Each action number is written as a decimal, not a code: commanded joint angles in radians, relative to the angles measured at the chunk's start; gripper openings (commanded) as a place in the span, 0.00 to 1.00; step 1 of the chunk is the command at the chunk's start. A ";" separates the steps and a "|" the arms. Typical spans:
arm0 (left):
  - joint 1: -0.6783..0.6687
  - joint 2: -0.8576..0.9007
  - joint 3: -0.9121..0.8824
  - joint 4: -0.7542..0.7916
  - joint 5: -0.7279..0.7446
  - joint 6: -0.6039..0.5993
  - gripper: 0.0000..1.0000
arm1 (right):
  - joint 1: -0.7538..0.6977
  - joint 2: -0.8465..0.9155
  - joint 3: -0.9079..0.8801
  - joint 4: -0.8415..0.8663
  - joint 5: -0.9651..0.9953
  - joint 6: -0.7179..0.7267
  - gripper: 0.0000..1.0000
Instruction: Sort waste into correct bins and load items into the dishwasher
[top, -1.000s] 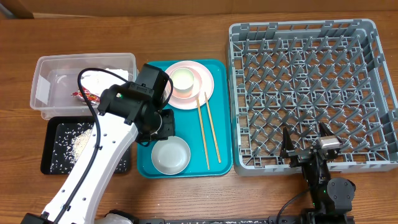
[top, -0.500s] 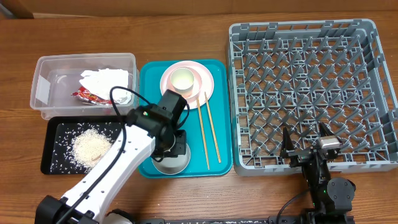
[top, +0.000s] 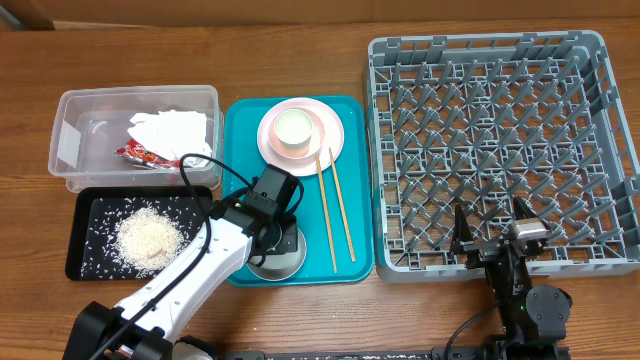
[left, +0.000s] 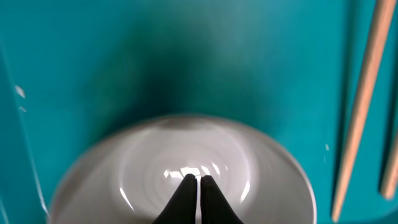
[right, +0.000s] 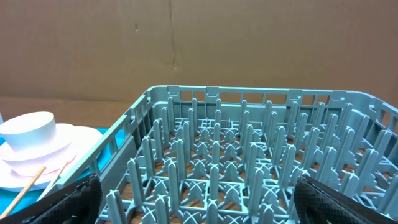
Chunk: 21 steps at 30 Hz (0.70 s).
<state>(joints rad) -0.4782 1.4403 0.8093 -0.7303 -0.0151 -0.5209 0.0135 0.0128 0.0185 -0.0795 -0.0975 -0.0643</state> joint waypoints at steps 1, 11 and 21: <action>-0.004 0.000 -0.006 0.027 -0.109 -0.010 0.09 | -0.003 -0.010 -0.011 0.003 -0.001 -0.003 1.00; -0.005 0.028 -0.024 0.087 -0.121 -0.016 0.04 | -0.003 -0.010 -0.011 0.003 -0.001 -0.003 1.00; -0.005 0.101 -0.015 0.103 -0.193 -0.021 0.04 | -0.003 -0.010 -0.011 0.003 -0.001 -0.003 1.00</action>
<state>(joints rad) -0.4782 1.5391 0.7914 -0.6350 -0.1356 -0.5247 0.0135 0.0128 0.0185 -0.0807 -0.0975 -0.0639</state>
